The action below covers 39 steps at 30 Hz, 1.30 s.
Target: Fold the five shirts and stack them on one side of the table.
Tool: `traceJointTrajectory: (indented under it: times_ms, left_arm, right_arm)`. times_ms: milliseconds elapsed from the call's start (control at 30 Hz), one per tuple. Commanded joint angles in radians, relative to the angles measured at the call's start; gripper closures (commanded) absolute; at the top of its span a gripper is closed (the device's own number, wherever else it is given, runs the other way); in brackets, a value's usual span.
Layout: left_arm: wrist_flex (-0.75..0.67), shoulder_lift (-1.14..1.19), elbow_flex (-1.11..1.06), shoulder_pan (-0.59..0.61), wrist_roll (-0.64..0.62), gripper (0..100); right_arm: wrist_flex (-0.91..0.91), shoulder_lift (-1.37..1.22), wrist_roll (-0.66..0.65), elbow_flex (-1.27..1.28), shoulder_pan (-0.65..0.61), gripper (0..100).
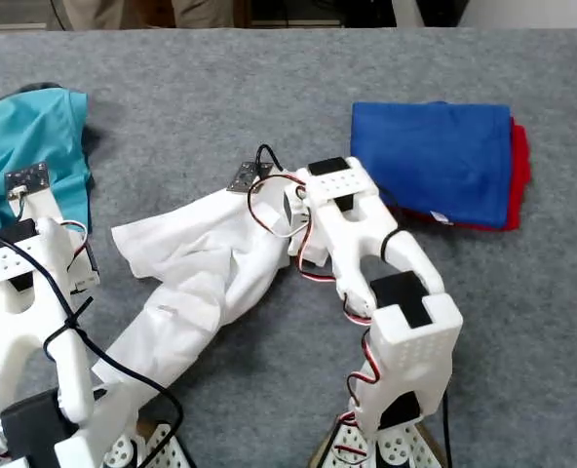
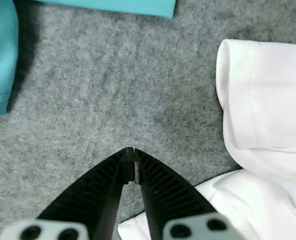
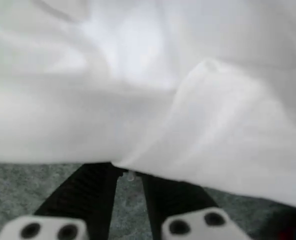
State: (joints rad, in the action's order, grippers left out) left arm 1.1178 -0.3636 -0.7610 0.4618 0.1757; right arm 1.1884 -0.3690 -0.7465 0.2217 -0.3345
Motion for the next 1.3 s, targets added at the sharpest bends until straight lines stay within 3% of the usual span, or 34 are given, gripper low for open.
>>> traceJointTrajectory:
  times_ms: [0,167,367,567,767,1067,1267]
  left_arm:
    - [0.009,-0.039,0.02,0.009,0.006,98]
    - [0.009,-0.039,0.055,0.009,0.006,98]
    - [0.005,-0.038,0.081,0.006,0.003,98]
    - [0.0,-0.031,0.097,0.005,0.003,98]
    - [0.0,-0.03,0.135,0.003,0.0,98]
    - [0.0,-0.028,0.259,0.003,-0.006,98]
    - [-0.06,-0.002,0.282,-0.035,-0.137,98]
  right_arm:
    - [0.087,0.021,0.0,-0.111,0.038,99.8]
    - [0.307,0.021,0.095,-0.463,0.122,99.8]
    - [0.6,0.021,0.114,-1.061,0.189,99.8]
    - [0.597,0.054,0.203,-1.438,0.222,99.8]
    - [0.595,0.096,0.203,-1.526,0.217,99.8]
    - [0.594,0.079,0.196,-1.408,0.222,99.8]
    - [0.555,0.012,0.203,-1.287,0.217,99.8]
